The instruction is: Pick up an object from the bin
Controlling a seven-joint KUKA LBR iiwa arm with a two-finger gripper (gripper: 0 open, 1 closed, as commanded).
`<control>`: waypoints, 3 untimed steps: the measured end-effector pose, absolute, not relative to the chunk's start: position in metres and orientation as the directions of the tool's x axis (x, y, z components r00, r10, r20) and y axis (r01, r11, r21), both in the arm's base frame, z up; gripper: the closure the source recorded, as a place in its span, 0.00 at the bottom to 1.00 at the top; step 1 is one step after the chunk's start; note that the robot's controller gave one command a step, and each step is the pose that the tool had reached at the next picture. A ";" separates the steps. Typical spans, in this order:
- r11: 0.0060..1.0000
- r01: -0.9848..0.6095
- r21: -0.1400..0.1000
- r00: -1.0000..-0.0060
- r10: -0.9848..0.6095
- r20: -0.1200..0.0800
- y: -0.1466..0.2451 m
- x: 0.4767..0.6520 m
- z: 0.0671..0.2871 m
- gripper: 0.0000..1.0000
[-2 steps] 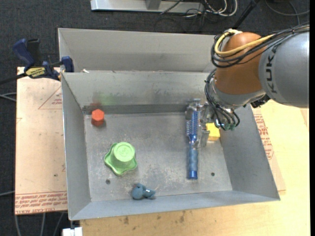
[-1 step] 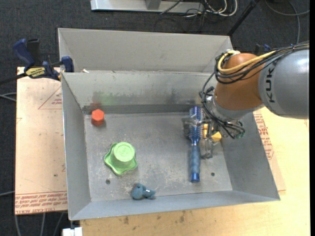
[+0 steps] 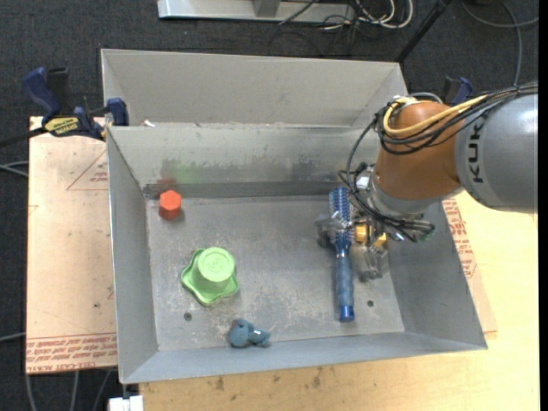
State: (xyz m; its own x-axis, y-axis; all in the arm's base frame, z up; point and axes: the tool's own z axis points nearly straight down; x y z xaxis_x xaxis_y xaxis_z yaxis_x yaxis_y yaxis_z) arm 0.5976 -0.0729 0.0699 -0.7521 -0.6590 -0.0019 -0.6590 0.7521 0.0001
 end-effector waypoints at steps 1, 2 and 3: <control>0.382 -0.924 -0.003 -0.382 -0.924 -0.004 -0.076 0.612 0.070 0.00; 0.184 -0.983 -0.002 -0.184 -0.983 -0.003 -0.095 0.605 0.070 0.00; 0.184 -0.983 0.000 -0.184 -0.983 -0.004 -0.094 0.605 0.070 1.00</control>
Offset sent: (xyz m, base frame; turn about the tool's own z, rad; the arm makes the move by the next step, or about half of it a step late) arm 0.0131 -0.0041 0.0001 -0.4625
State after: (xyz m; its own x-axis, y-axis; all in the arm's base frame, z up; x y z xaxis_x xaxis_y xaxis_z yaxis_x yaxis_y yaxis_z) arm 0.6045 -0.0943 0.0697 -0.1839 -0.9829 -0.0040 -0.9829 0.1839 -0.0001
